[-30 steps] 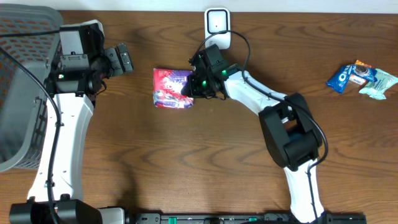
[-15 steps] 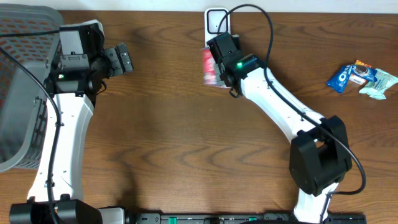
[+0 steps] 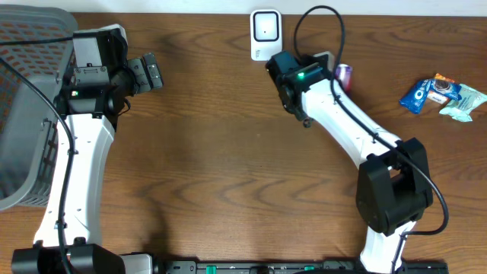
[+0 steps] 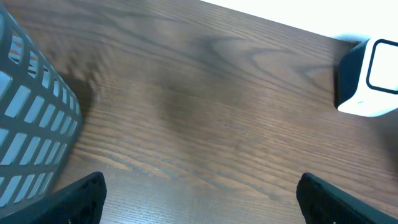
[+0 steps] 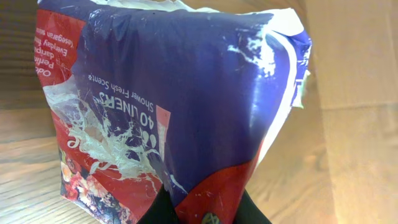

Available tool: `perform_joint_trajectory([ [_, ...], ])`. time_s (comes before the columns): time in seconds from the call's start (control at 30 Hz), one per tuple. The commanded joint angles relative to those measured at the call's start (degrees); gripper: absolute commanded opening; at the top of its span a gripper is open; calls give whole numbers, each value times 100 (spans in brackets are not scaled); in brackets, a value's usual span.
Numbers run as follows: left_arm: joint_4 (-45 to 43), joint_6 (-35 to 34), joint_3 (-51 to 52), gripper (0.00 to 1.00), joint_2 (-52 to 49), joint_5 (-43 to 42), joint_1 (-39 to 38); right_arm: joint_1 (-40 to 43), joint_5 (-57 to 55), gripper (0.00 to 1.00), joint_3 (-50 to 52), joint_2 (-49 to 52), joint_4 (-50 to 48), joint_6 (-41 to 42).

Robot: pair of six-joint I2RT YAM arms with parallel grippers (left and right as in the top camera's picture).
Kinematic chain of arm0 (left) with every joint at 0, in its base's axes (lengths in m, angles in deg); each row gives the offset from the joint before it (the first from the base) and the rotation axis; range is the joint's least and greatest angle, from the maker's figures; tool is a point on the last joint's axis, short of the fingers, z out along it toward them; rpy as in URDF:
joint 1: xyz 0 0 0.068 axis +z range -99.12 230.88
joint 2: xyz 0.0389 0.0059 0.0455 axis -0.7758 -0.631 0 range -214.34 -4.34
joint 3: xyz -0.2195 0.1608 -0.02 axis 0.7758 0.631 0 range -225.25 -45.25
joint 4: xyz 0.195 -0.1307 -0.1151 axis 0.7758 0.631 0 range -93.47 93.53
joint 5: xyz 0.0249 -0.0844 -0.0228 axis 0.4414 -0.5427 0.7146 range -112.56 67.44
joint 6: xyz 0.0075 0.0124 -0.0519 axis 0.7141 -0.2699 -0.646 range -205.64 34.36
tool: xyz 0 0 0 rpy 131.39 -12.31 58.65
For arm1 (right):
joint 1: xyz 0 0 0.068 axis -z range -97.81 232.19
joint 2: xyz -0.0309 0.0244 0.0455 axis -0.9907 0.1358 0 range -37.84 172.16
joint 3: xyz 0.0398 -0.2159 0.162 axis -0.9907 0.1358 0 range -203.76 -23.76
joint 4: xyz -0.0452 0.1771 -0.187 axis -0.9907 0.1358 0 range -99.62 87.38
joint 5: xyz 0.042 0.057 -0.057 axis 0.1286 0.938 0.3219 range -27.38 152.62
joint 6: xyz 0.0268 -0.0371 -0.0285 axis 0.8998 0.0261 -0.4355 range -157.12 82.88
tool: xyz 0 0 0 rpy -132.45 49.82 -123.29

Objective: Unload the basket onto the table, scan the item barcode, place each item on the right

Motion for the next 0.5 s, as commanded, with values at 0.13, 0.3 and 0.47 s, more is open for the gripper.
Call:
perform_joint_trajectory([
  [0.13, 17, 15, 15, 98, -42, 55, 9, 203, -413, 1, 15, 240, 411, 354],
  [0.3, 17, 15, 13, 98, -42, 55, 9, 173, -76, 1, 15, 417, 343, 205],
  [0.47, 17, 15, 15, 98, -42, 55, 9, 13, 678, 2, 15, 575, 144, 22],
])
